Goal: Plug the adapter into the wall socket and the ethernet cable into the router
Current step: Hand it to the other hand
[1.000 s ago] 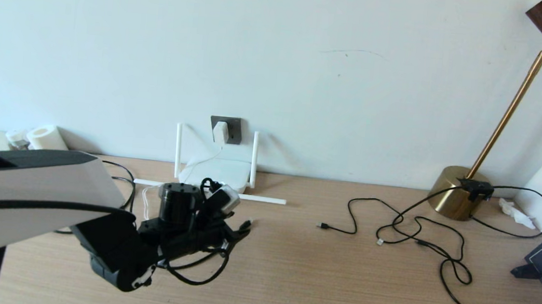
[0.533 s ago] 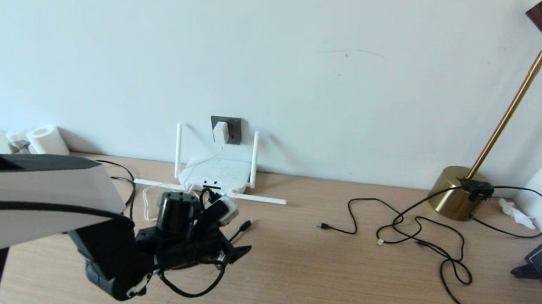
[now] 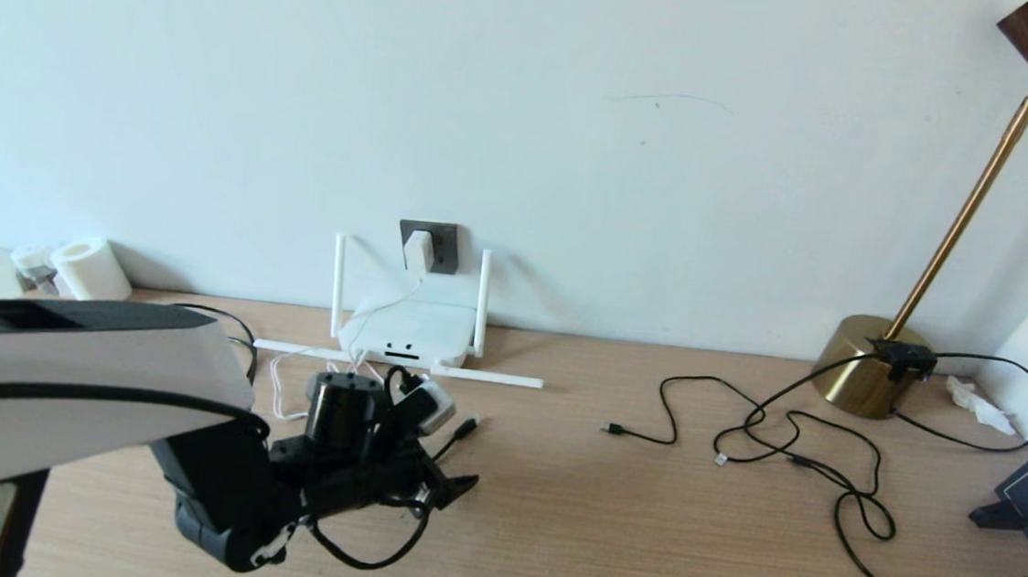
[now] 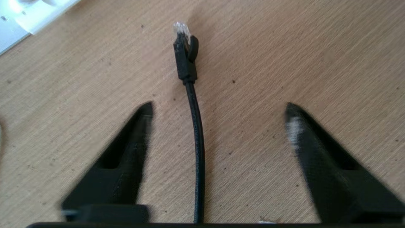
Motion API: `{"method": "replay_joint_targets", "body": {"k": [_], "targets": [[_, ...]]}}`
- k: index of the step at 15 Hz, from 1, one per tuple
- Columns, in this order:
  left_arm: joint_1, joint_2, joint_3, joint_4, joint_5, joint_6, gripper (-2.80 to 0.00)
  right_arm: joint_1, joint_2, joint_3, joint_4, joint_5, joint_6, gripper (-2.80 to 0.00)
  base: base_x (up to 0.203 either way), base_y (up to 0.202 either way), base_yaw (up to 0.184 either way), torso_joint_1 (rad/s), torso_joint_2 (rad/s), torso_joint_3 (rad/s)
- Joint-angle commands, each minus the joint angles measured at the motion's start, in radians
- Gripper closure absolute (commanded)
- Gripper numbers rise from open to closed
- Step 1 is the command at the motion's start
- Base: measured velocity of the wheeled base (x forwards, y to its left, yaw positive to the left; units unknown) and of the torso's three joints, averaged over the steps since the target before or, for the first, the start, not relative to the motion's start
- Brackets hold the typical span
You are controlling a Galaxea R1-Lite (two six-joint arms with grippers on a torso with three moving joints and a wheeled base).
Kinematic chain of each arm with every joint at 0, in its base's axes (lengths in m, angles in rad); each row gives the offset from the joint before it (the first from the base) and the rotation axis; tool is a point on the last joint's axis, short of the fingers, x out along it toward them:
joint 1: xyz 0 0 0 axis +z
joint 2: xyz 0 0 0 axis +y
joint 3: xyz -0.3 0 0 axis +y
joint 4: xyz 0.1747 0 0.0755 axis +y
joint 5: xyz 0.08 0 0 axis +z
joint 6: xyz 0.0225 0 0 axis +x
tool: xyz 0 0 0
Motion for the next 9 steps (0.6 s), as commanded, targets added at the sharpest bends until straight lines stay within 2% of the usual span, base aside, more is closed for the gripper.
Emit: {"method": "replay_joint_targets", "body": {"k": [1,9], "targets": [[0.0,0.014,-0.001,-0.009,-0.001,0.002,0.0,0.0,0.002,0.0,0.0,0.001,-0.001,0.0,0.0,0.0,0.0,0.0,0.0,0.0],[-0.001,0.031,0.0,-0.018,-0.004,0.002,0.0,0.0,0.002,0.0,0.0,0.001,-0.001,0.0,0.0,0.0,0.0,0.0,0.0,0.0]]}}
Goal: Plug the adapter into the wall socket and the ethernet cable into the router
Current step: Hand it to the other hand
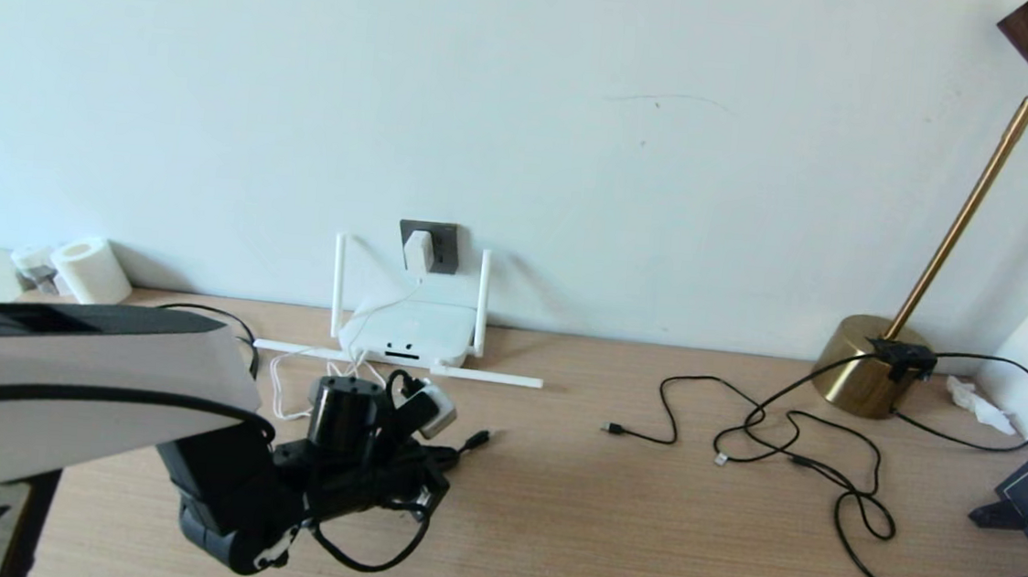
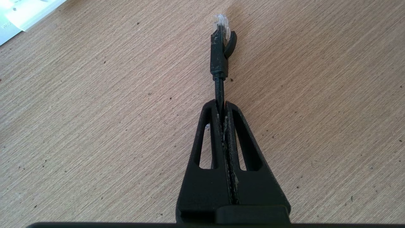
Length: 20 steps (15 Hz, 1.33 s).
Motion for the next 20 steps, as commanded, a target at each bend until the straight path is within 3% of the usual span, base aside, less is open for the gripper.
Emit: {"method": "replay_joint_targets", "body": {"k": [1,4,6,13,15,16,18,19,20], "targets": [[0.0,0.016,0.0,-0.006,-0.003,0.0,0.0,0.0,0.0,0.0,0.0,0.001,-0.001,0.0,0.0,0.0,0.0,0.0,0.0,0.0],[0.013,0.004,0.01,-0.004,-0.029,-0.022,0.0,0.0,0.002,0.0,0.0,0.001,-0.001,0.0,0.0,0.0,0.0,0.0,0.0,0.0],[0.042,-0.028,0.029,0.0,-0.068,-0.086,0.0,0.0,0.002,0.0,0.0,0.001,-0.001,0.0,0.0,0.0,0.0,0.0,0.0,0.0],[0.174,-0.365,0.162,0.078,-0.372,-0.516,0.0,0.0,0.002,0.0,0.0,0.001,-0.001,0.0,0.0,0.0,0.0,0.0,0.0,0.0],[0.184,-0.482,0.143,0.216,-0.431,-0.611,0.0,0.0,0.002,0.0,0.0,0.001,-0.001,0.0,0.0,0.0,0.0,0.0,0.0,0.0],[0.185,-0.527,0.108,0.362,-0.45,-0.665,0.0,0.0,0.002,0.0,0.0,0.001,-0.001,0.0,0.0,0.0,0.0,0.0,0.0,0.0],[0.188,-0.583,0.01,0.57,-0.467,-0.836,0.0,0.0,0.002,0.0,0.0,0.001,-0.001,0.0,0.0,0.0,0.0,0.0,0.0,0.0],[0.187,-0.594,-0.009,0.605,-0.471,-0.896,0.0,0.0,0.002,0.0,0.0,-0.001,-0.001,0.0,0.0,0.0,0.0,0.0,0.0,0.0],[0.188,-0.588,-0.01,0.614,-0.467,-0.913,0.0,0.0,0.002,0.0,0.0,0.0,-0.001,0.0,0.0,0.0,0.0,0.0,0.0,0.0]]}}
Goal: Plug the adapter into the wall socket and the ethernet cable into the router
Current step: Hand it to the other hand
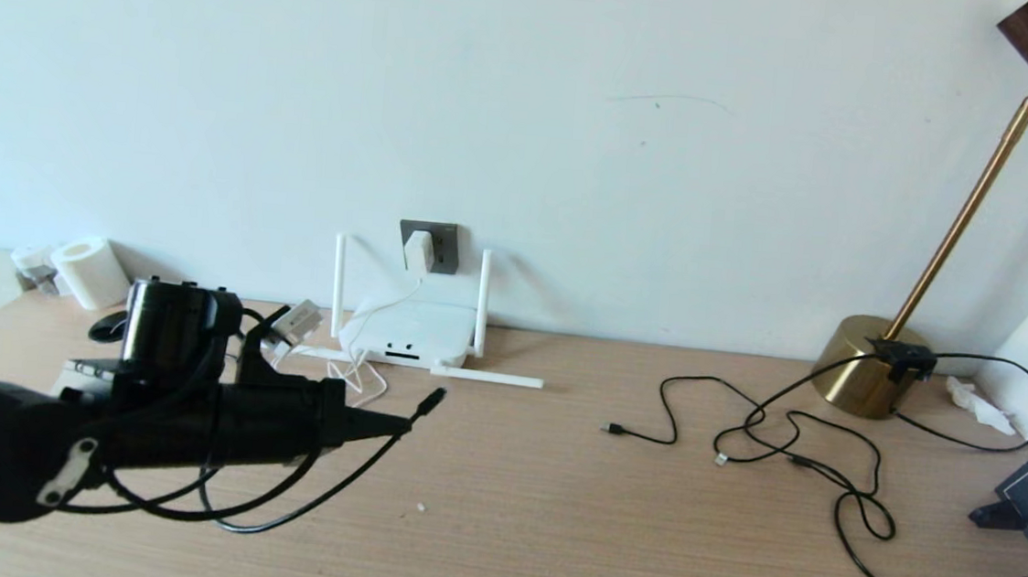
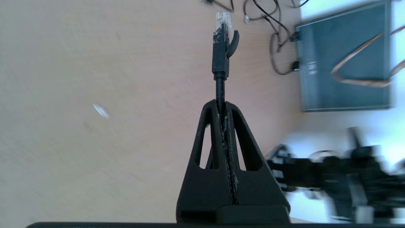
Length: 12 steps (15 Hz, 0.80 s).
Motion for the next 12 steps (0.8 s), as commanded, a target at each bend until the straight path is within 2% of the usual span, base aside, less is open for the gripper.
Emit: {"method": "replay_joint_targets", "body": {"k": [1,3,5,7,9,12], "targets": [[0.001,-0.038,-0.018,0.043,0.002,-0.08,0.0,0.0,0.002,0.0,0.001,0.001,-0.001,0.0,0.0,0.0,0.0,0.0,0.0,0.0],[0.001,-0.018,-0.019,0.036,0.027,-0.218,0.0,0.0,0.002,0.0,0.001,0.001,-0.001,0.0,0.0,0.0,0.0,0.0,0.0,0.0],[0.002,0.009,-0.007,-0.01,0.075,-0.313,0.0,0.0,0.002,0.0,0.001,0.001,-0.001,0.0,0.0,0.0,0.0,0.0,0.0,0.0],[0.006,0.04,0.04,-0.169,0.104,-0.379,0.0,0.0,0.002,0.0,0.001,0.001,-0.001,0.0,0.0,0.0,0.0,0.0,0.0,0.0],[0.008,0.116,0.109,-0.394,0.136,-0.448,0.0,0.0,0.002,0.0,0.001,0.001,-0.001,0.0,0.0,0.0,0.0,0.0,0.0,0.0],[0.03,0.282,0.197,-0.7,0.154,-0.486,0.0,0.0,0.002,0.0,0.001,0.001,-0.001,0.0,0.0,0.0,0.0,0.0,0.0,0.0]]}}
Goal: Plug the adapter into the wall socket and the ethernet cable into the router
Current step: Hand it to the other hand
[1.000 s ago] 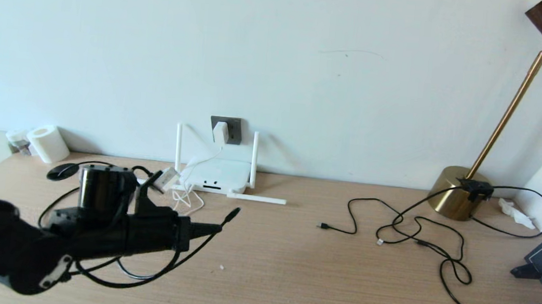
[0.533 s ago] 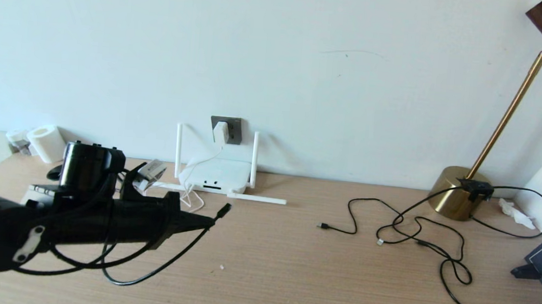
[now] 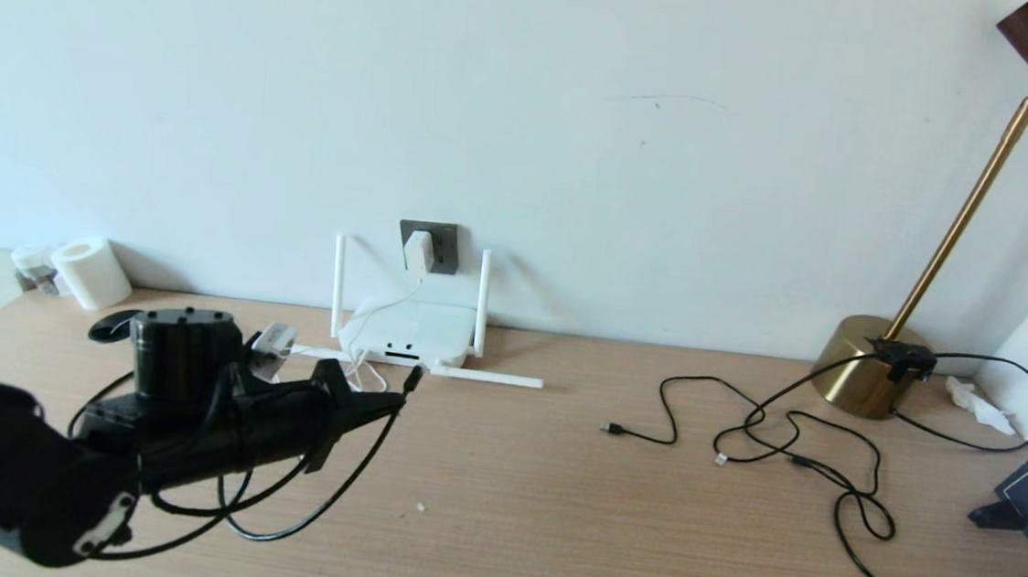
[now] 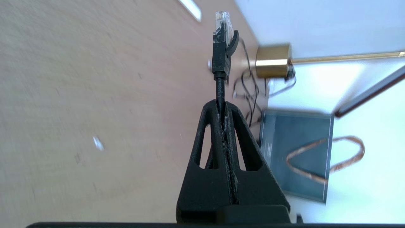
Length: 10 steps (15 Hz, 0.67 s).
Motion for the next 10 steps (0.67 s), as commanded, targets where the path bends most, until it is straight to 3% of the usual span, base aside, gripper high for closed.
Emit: {"method": "replay_joint_targets", "body": {"k": [1,3,5,10], "targets": [[0.026,0.186,0.055,-0.27,0.002,-0.037,0.0,0.0,0.0,0.0,0.0,0.001,-0.001,0.0,0.0,0.0,0.0,0.0,0.0,0.0],[0.054,0.291,0.071,-0.424,0.005,-0.092,0.0,0.0,0.002,0.0,0.0,0.001,-0.001,0.0,0.0,0.0,0.0,0.0,0.0,0.0],[0.094,0.353,0.053,-0.482,0.005,-0.114,0.0,0.0,0.002,0.0,0.0,0.001,-0.001,0.0,0.0,0.0,0.0,0.0,0.0,0.0],[0.13,0.367,0.001,-0.427,0.0,-0.113,0.0,0.0,0.002,0.0,0.0,0.001,-0.001,0.0,0.0,0.0,0.0,0.0,0.0,0.0]]}}
